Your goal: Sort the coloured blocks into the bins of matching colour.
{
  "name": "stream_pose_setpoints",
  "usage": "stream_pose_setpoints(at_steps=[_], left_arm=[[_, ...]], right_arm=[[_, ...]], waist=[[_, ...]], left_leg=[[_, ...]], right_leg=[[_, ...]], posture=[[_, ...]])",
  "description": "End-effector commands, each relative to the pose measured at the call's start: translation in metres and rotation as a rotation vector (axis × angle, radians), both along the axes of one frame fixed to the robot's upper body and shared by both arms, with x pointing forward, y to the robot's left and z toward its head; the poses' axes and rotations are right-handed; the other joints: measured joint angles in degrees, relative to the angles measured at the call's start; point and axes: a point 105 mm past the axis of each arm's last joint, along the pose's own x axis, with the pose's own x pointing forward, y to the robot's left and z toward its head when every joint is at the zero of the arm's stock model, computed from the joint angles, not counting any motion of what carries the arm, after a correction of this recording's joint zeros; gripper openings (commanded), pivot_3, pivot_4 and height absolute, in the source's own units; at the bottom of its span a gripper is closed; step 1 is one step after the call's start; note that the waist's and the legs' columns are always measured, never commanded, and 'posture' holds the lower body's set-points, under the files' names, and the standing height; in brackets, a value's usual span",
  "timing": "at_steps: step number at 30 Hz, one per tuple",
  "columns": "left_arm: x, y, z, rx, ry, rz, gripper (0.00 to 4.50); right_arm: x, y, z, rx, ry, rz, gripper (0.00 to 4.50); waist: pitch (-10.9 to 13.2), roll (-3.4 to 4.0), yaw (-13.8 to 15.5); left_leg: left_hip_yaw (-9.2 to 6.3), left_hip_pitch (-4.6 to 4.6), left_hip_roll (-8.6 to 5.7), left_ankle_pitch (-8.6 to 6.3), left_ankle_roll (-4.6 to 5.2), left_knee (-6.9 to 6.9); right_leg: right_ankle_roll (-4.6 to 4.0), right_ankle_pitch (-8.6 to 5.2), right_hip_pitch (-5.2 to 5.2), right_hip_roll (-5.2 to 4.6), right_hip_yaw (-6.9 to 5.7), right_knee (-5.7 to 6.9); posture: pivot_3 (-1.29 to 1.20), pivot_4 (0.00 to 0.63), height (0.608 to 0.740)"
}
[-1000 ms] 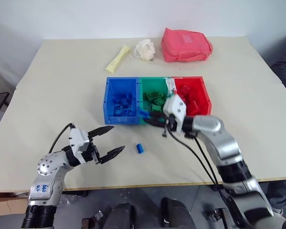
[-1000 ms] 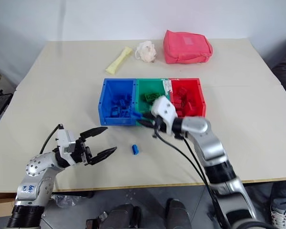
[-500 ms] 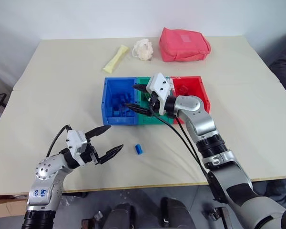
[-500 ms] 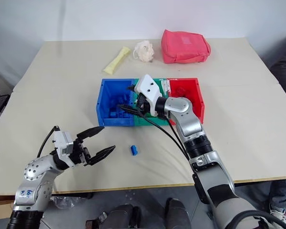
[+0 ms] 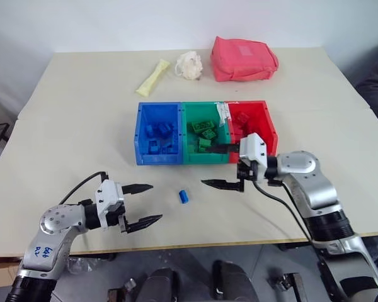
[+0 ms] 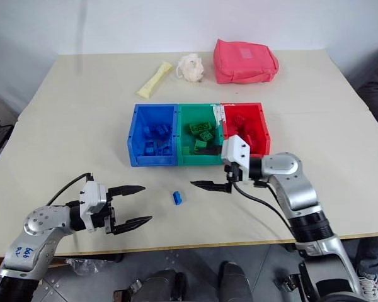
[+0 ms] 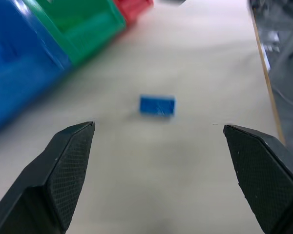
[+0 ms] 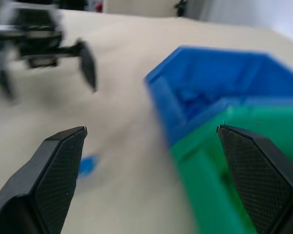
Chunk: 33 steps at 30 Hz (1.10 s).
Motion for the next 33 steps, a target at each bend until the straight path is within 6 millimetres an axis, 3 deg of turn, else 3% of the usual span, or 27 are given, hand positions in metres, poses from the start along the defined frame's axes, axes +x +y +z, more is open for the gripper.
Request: stream_pose_setpoints(at_steps=[1, 10, 21, 29, 33], left_arm=[[-0.012, 0.008, 0.006, 0.078, -0.003, -0.024, 4.50], [-0.020, 0.001, 0.005, 0.103, 0.020, -0.012, 4.50], [0.018, -0.046, -0.003, -0.012, -0.068, 0.039, 4.50], [0.039, -0.088, -0.020, -0.031, -0.067, -0.064, 4.50], [0.045, -0.100, -0.019, -0.041, -0.084, -0.110, 3.57]], right_arm=[[-0.020, -0.027, 0.006, -0.021, 0.014, 0.045, 4.46], [-0.038, -0.082, -0.014, -0.066, 0.125, -0.037, 4.46], [-0.033, -0.069, -0.010, -0.013, 0.089, -0.098, 4.46], [-0.038, -0.070, -0.011, 0.003, 0.080, -0.144, 4.46], [-0.040, -0.072, -0.011, 0.010, 0.072, -0.170, 4.50]], waist=[[0.00, 0.00, 0.02], [0.02, 0.04, 1.14], [0.02, 0.04, 2.31], [0.03, 0.02, 3.23], [0.03, 0.02, 3.08]], left_leg=[[-0.01, 0.00, 0.05, -0.01, -0.02, -0.02], [-0.01, 0.00, 0.13, -0.03, -0.06, -0.09], [0.07, 0.00, 0.08, -0.01, -0.06, 0.02], [0.15, -0.04, -0.01, 0.02, 0.01, 0.25], [0.18, -0.04, 0.00, 0.03, 0.02, 0.28]], right_leg=[[0.00, 0.00, 0.02, -0.05, 0.04, -0.07], [0.00, 0.00, 0.15, -0.24, 0.08, -0.39], [0.01, 0.01, 0.15, -0.04, 0.03, -0.33], [0.07, 0.04, 0.18, 0.03, -0.13, -0.25], [0.09, 0.05, 0.16, 0.03, -0.15, -0.20]], posture=[[0.00, 0.150, 0.740], [0.00, 0.150, 0.740], [0.00, 0.150, 0.740], [0.00, 0.150, 0.740], [0.00, 0.150, 0.740]])
